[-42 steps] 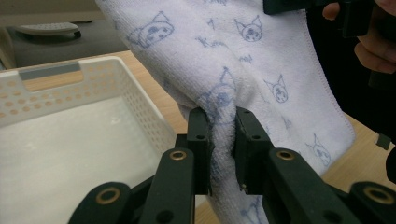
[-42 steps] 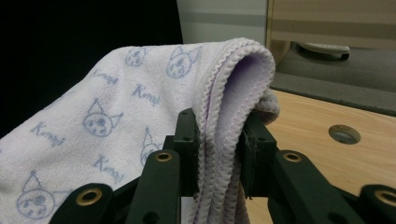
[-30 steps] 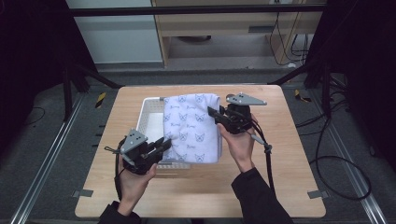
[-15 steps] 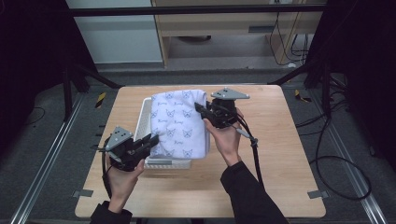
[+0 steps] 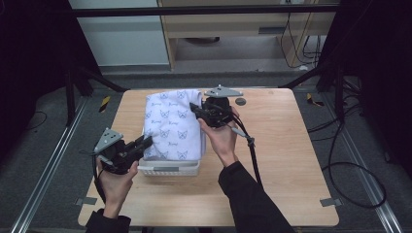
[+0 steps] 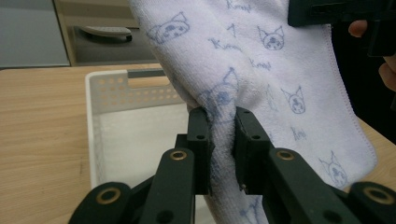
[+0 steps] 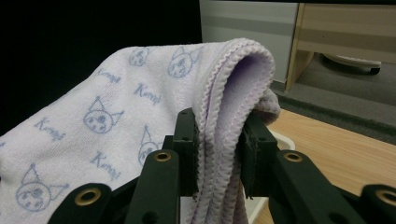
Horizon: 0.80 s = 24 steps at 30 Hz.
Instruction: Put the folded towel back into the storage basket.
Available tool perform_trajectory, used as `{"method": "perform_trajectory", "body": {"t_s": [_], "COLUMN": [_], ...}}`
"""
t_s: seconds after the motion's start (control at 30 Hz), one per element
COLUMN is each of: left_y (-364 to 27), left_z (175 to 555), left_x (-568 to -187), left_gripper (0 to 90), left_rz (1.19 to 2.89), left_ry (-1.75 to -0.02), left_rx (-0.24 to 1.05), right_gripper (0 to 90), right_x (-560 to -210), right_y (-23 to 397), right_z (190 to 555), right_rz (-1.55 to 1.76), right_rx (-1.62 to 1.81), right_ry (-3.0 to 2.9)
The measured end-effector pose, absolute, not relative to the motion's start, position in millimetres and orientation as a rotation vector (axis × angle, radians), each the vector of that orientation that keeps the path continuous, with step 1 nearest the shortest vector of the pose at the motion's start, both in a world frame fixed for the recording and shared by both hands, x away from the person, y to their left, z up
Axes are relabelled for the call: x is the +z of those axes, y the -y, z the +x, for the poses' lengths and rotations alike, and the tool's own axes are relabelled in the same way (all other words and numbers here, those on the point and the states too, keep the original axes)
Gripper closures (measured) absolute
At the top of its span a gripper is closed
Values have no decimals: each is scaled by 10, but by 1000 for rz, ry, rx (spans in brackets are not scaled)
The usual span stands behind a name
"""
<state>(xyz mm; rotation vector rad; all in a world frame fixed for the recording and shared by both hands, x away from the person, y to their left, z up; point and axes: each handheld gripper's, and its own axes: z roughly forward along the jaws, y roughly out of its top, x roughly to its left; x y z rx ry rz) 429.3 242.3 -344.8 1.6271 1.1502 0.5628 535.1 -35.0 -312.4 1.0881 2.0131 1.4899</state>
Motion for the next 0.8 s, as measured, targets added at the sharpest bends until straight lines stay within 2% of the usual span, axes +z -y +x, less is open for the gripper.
{"method": "perform_trajectory", "body": {"t_s": [0.8], "left_y": [-2541], "left_z": [4478], "left_x": [-3664], "left_gripper": [777], "left_rz": [1658], "left_ry": [-1245], "left_rx": [621], "right_gripper": [712], "right_x": [-3390], "right_y": [18], "right_z": [5651], "right_rz": [1106], "right_rx": [1456], "right_ry": [-2065]}}
